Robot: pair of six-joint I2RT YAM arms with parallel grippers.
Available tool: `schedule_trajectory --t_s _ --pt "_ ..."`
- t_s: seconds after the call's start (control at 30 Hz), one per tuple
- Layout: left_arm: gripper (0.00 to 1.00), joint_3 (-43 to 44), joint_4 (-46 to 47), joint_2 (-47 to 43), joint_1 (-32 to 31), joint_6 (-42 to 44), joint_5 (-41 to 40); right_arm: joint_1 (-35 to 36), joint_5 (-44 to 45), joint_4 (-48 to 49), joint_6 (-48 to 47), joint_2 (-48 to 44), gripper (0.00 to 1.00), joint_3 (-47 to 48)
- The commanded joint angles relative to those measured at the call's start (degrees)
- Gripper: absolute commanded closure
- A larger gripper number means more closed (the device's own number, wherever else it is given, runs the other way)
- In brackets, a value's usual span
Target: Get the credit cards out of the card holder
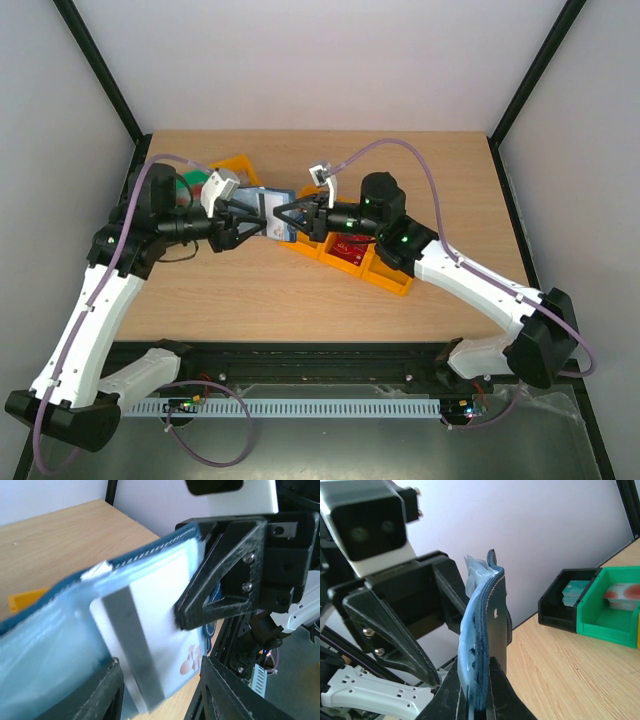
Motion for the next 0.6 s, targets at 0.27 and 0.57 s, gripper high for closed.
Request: schedule_trajectory --t_s 0.27,0.57 --pt "0.58 -1.1 1.6 0.3 1.1 -1.3 3.7 0.2 -12.2 17.2 5.8 -4.8 0.98 -1.4" --pt "0.78 -0.2 1.6 1.2 -1.1 0.8 18.6 0.2 -11.4 18.7 7.1 -2.0 0.99 -1.9"
